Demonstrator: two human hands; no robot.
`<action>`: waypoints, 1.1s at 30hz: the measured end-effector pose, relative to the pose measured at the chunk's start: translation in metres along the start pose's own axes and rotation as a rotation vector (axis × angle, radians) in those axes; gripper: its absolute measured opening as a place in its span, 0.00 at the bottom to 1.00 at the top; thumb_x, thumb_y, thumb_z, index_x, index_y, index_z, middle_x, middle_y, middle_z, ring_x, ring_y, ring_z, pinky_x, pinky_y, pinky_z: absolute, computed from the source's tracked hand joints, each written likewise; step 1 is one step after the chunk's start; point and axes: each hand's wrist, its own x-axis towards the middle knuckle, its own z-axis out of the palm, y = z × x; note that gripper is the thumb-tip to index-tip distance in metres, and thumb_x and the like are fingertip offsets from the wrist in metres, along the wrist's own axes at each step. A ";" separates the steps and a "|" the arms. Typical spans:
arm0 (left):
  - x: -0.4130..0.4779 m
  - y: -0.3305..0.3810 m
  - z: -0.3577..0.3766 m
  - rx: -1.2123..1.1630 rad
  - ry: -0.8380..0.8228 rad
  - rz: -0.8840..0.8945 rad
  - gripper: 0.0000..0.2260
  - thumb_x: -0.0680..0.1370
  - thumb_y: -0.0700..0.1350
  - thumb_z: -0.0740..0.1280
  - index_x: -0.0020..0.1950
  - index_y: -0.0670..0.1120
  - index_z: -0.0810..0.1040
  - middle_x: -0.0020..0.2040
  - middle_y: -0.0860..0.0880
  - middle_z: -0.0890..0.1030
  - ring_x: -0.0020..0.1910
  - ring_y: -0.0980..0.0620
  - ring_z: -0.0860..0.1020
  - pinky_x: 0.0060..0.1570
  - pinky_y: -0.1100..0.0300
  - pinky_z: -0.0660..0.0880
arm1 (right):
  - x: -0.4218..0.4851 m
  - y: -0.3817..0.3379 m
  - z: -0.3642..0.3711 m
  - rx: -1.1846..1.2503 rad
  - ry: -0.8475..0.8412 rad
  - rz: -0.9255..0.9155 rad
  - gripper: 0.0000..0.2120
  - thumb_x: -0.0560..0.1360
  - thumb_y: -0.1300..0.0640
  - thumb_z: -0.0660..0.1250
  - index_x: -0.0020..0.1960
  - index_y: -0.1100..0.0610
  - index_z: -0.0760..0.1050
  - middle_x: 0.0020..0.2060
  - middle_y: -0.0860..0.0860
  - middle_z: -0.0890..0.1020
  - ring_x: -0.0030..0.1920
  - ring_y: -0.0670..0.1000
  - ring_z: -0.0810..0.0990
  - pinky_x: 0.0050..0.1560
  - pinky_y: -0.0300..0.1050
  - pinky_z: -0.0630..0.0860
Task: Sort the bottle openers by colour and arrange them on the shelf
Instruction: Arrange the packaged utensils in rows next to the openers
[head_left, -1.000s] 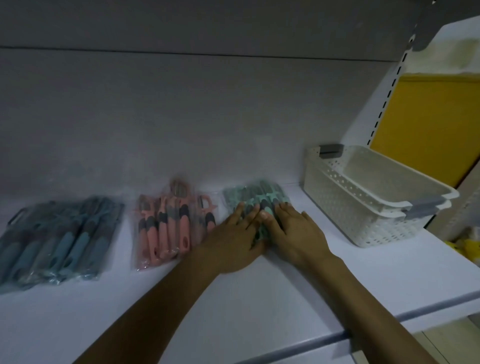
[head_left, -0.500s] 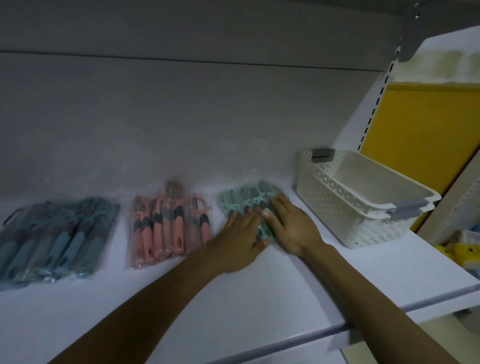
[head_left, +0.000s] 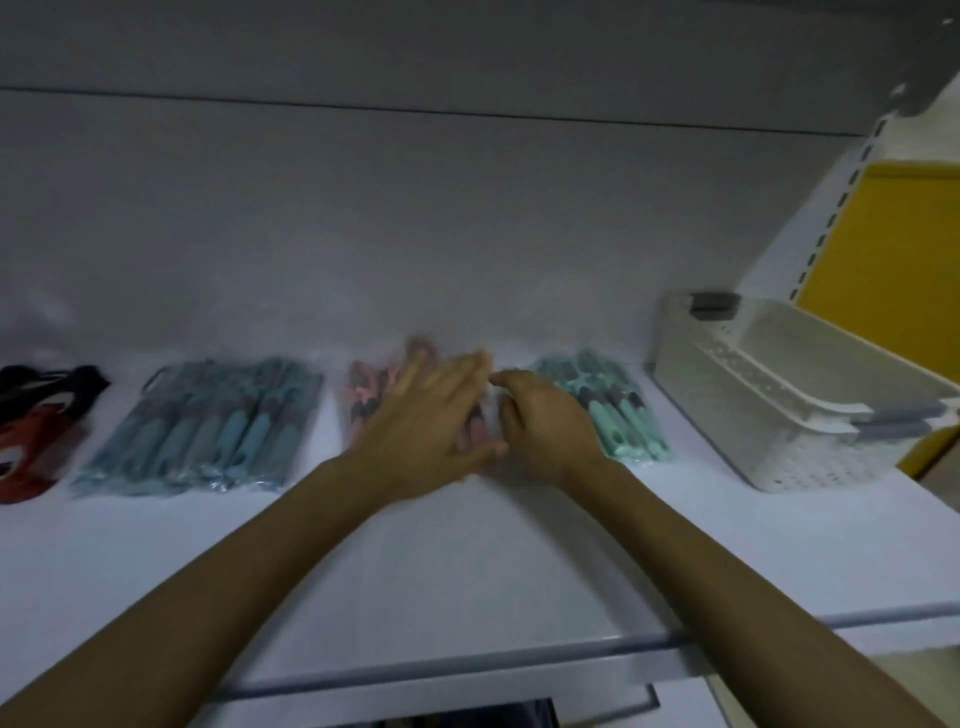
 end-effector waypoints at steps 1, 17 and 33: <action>-0.011 -0.012 -0.003 -0.002 -0.015 -0.099 0.46 0.68 0.73 0.53 0.77 0.44 0.51 0.77 0.48 0.52 0.76 0.49 0.52 0.73 0.50 0.42 | 0.005 -0.011 0.008 0.051 0.005 -0.021 0.18 0.79 0.57 0.57 0.67 0.58 0.71 0.63 0.58 0.76 0.63 0.59 0.74 0.61 0.50 0.69; -0.050 -0.071 0.006 -0.023 -0.332 -0.117 0.44 0.69 0.75 0.50 0.77 0.50 0.51 0.78 0.48 0.52 0.76 0.53 0.47 0.72 0.52 0.39 | 0.041 -0.043 0.076 0.038 -0.253 0.087 0.16 0.80 0.53 0.54 0.63 0.55 0.73 0.64 0.54 0.74 0.66 0.54 0.69 0.67 0.55 0.62; -0.044 -0.072 0.019 0.013 -0.402 -0.134 0.42 0.73 0.72 0.47 0.77 0.46 0.43 0.78 0.45 0.46 0.76 0.43 0.44 0.73 0.51 0.39 | 0.022 -0.036 0.068 -0.085 -0.264 -0.034 0.21 0.82 0.52 0.51 0.72 0.56 0.64 0.73 0.55 0.64 0.74 0.53 0.58 0.73 0.53 0.54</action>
